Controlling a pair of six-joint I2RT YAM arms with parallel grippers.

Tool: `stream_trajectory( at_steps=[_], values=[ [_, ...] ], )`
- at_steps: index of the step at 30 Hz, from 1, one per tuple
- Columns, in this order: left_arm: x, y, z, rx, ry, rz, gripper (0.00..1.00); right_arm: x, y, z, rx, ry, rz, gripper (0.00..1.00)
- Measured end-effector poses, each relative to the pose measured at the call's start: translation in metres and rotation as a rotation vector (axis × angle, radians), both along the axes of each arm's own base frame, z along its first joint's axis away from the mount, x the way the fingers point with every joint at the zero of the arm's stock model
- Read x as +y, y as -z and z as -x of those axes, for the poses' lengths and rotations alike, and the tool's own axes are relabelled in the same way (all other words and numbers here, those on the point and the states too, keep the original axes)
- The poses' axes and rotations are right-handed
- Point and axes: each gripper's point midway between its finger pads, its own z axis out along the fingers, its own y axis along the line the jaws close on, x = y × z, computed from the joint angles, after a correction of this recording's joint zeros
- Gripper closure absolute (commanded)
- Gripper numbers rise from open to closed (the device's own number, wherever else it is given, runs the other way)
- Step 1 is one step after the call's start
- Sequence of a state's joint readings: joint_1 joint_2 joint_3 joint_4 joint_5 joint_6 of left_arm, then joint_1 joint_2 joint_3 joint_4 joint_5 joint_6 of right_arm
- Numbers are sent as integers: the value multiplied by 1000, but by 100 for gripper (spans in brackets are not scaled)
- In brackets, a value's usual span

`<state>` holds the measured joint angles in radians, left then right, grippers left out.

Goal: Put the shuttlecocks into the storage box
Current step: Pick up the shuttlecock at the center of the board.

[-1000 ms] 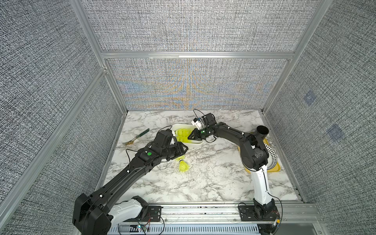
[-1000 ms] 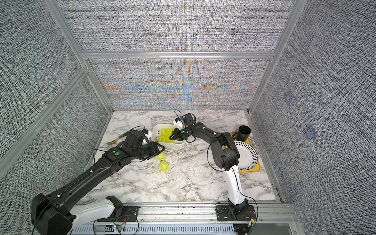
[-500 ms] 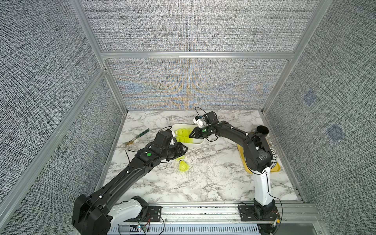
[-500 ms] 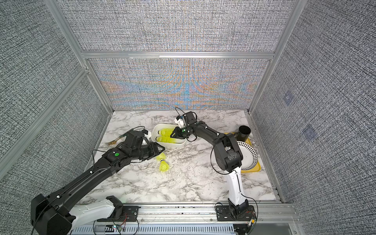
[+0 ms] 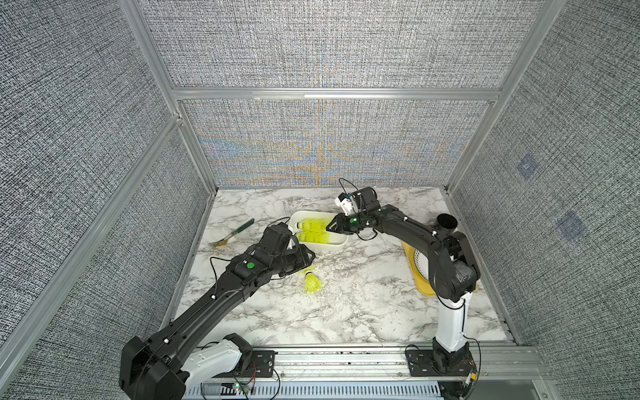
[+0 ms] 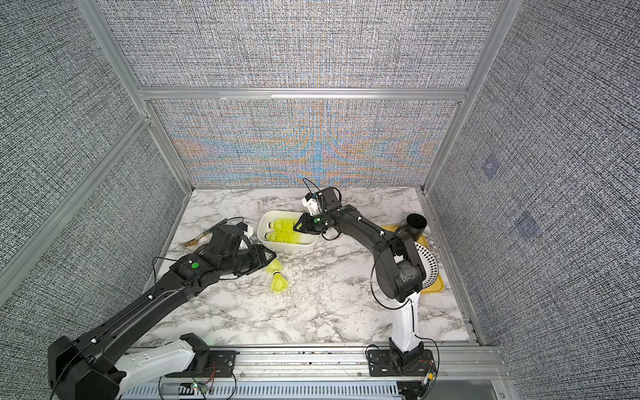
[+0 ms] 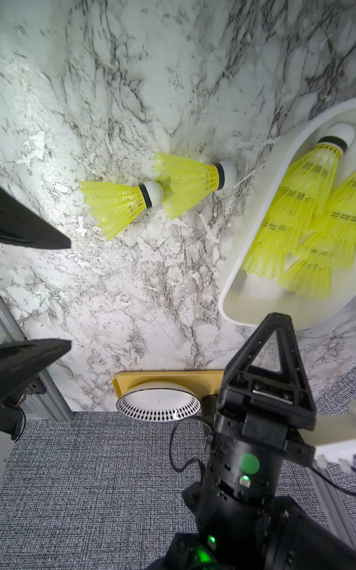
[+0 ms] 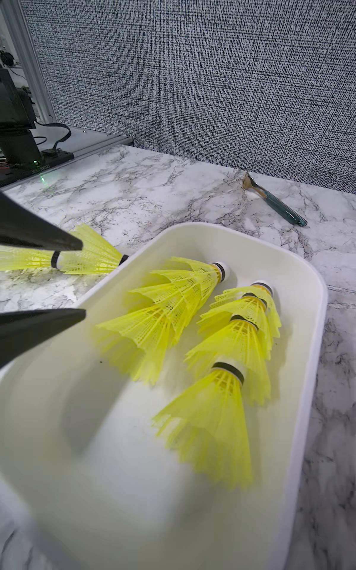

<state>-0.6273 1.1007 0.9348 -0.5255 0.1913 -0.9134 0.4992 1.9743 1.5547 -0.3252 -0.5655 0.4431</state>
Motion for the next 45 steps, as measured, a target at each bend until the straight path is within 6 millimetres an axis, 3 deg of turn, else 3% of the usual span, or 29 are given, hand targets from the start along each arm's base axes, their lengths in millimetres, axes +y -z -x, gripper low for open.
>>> stream_trajectory(
  at_steps=[5, 11, 18, 25, 30, 35, 40, 45],
  values=[
    [10, 2, 4, 12, -13, -47, 49, -5, -19, 22, -12, 40, -18, 68],
    [17, -3, 15, 28, 11, -85, 49, -3, -25, 80, 30, 111, -43, 68],
    [29, 5, 51, 55, 126, -117, 49, 6, 0, 158, 201, 260, -92, 68],
    [48, 19, 102, 84, 199, -76, 49, 27, 31, 218, 372, 458, -178, 64],
    [55, 25, 122, 91, 222, -45, 49, 39, 43, 226, 429, 605, -265, 63],
    [59, 23, 132, 81, 231, -20, 49, 50, 42, 216, 438, 702, -357, 63],
    [64, 21, 140, 65, 235, -6, 49, 57, 53, 207, 452, 767, -386, 62],
    [67, 22, 145, 55, 230, 4, 49, 71, 48, 198, 454, 777, -413, 63]
  ],
)
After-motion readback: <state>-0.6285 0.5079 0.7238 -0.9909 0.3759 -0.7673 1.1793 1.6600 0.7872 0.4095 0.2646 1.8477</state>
